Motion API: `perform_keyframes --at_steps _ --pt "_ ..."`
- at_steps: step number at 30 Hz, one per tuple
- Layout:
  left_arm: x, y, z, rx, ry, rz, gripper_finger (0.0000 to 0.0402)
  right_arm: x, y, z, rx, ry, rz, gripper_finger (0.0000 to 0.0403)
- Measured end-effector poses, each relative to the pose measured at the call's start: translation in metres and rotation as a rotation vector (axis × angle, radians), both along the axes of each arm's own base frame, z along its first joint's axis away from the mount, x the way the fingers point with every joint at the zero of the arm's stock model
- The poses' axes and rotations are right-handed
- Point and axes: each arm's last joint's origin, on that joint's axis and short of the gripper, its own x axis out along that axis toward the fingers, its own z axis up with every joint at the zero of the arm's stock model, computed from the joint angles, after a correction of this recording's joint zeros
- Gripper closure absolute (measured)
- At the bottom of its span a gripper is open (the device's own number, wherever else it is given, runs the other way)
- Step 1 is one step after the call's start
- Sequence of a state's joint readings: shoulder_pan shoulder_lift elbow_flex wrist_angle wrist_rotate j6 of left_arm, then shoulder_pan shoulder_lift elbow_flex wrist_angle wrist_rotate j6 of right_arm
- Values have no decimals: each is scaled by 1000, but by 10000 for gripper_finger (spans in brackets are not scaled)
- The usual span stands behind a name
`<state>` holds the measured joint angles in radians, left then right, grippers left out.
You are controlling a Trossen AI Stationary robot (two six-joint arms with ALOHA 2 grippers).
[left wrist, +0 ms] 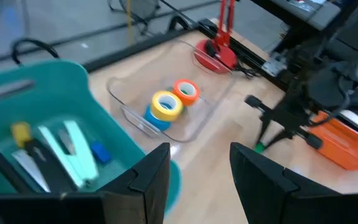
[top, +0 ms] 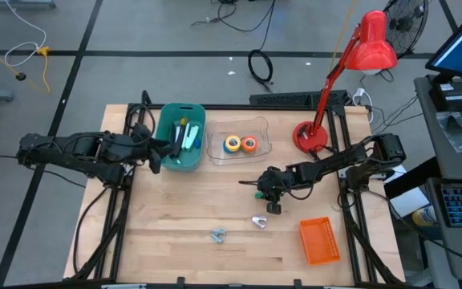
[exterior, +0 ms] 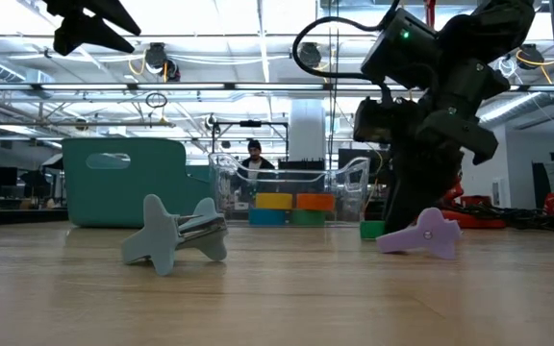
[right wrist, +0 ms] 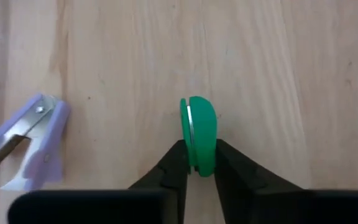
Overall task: Pick and place Stapler, Stapler remover, tape
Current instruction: Put the green stapler remover into the green bin
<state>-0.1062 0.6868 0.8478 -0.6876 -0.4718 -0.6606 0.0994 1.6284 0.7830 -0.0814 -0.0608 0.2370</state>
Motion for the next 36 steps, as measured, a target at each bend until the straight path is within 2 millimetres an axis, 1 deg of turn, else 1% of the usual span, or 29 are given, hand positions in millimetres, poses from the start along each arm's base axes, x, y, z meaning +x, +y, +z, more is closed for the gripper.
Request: perform_keyframes --at_steps 2,5,9,11,14,16,18,20,25,29,33,36 --pt "0 -1 0 -34 -5 -23 231 0 0 4 9 -14 -10 344" --pt "1 -2 -1 -86 -11 -53 231 2 0 21 16 -78 -10 348" --pt "3 -4 -2 -138 -9 -95 231 7 1 51 26 -186 -10 357" --pt "7 -5 -3 -143 0 -104 231 15 2 74 36 -302 -10 357" --pt "18 -7 -6 -125 27 -143 231 25 2 107 44 -475 -4 357" --pt "29 -9 -7 -90 27 -186 231 33 1 127 28 -593 5 357" --pt "42 -11 -7 -47 10 -241 231 39 -1 144 -13 -690 5 357" --pt "56 -13 -7 7 -3 -304 231 45 -6 157 -52 -778 10 357" --pt "86 -18 -10 114 -61 -409 231 49 -20 170 -72 -868 -29 357" --pt "107 -20 -11 204 -124 -435 231 50 -25 176 -39 -924 -54 357" --pt "121 -20 -11 301 -175 -421 231 50 -24 178 -9 -948 -47 357" --pt "128 -20 -13 347 -182 -405 231 50 -24 178 -11 -946 -48 357"
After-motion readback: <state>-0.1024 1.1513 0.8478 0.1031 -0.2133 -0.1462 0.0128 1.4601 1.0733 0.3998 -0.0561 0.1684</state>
